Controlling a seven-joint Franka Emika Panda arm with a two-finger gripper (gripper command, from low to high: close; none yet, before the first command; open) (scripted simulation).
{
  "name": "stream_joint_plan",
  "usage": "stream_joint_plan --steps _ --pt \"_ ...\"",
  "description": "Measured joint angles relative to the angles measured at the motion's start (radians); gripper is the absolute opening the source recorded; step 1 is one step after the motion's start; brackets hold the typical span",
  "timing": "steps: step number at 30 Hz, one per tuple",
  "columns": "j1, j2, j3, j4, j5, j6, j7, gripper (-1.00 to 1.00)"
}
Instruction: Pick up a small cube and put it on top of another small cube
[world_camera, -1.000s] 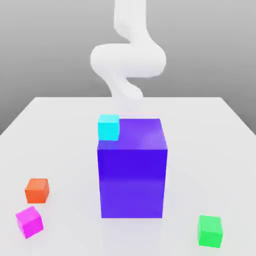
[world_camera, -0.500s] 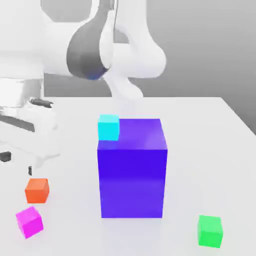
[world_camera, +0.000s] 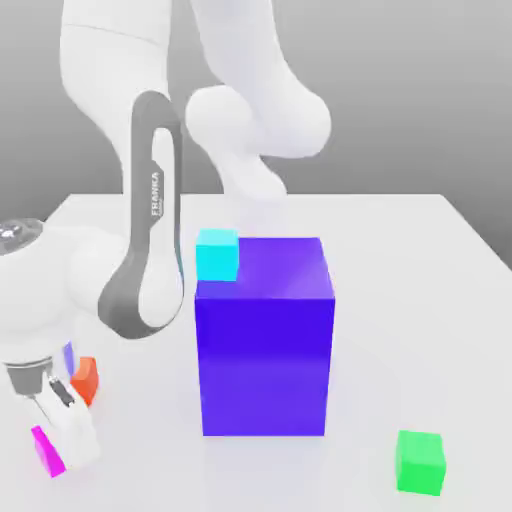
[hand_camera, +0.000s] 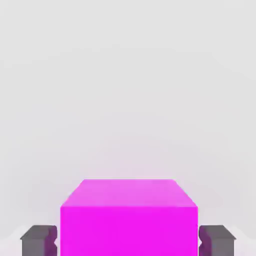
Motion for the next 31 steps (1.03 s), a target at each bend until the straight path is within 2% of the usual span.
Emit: stream_joint_plan --steps 3,8,21,25,26,31 --pt "0.0 -0.002 0.0 -0.001 -0.001 -0.001 0.001 -1.0" --pt "0.037 -0.156 -0.039 -0.034 -0.063 -0.122 0.045 -1.0" --pt "0.387 -0.29 0.278 -0.072 -0.201 -0.216 0.004 -1.0" --pt "0.515 -0.197 0.348 -0.039 -0.306 -0.161 0.034 -1.0" --pt "0.544 -0.157 0.342 -0.03 -0.335 -0.132 0.049 1.0" --pt "0.544 -0.157 0.342 -0.03 -0.335 -0.132 0.049 1.0"
